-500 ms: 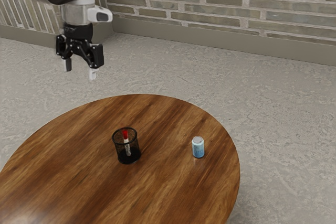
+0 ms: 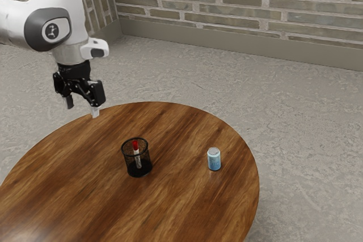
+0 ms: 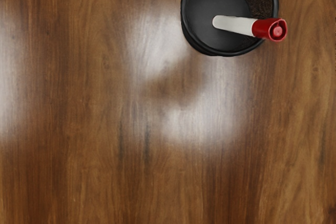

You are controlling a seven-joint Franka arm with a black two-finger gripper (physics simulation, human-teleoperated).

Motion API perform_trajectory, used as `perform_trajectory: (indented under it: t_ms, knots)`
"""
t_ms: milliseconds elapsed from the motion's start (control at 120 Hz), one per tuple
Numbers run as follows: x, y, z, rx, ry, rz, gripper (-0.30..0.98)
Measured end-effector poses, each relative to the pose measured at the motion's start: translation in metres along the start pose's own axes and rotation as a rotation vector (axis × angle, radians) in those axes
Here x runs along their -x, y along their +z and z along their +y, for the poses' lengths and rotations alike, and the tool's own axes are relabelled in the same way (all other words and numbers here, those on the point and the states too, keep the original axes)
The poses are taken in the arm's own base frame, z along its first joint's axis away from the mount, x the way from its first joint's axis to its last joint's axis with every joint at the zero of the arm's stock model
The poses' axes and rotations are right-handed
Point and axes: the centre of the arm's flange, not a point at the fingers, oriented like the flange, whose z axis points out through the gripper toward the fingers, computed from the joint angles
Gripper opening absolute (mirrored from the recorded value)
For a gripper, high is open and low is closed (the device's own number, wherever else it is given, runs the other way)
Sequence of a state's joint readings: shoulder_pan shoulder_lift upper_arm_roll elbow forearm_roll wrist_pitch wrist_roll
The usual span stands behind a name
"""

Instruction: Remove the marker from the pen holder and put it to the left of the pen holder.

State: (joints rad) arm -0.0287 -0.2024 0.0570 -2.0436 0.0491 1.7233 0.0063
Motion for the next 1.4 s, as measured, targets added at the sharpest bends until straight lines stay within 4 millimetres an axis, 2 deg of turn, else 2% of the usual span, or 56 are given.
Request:
perform_trajectory:
  t_ms: [183,283,350,442,617,708,817,900,1017,1183,1300,1400]
  knots:
    - [-0.007,0.06,0.011,0.016,0.013,0.059,0.69]
    - [-0.01,0.072,0.029,0.012,0.046,0.113,0.69]
    - [-0.021,0.086,0.04,0.009,0.065,0.133,0.69]
    - [-0.039,0.09,0.055,0.009,0.089,0.176,0.69]
    - [-0.071,0.108,0.056,0.015,0.085,0.194,0.69]
    - [-0.07,0.122,0.054,0.017,0.08,0.197,0.69]
    - [-0.073,0.127,0.053,0.02,0.075,0.219,0.69]
    - [-0.077,0.138,0.055,0.021,0.077,0.214,0.69]
    - [-0.078,0.141,0.069,0.022,0.102,0.219,0.69]
    - [-0.07,0.15,0.089,0.02,0.138,0.207,0.69]
    - [-0.069,0.148,0.084,0.019,0.129,0.211,0.67]
    - [-0.068,0.151,0.074,0.019,0.11,0.205,0.59]
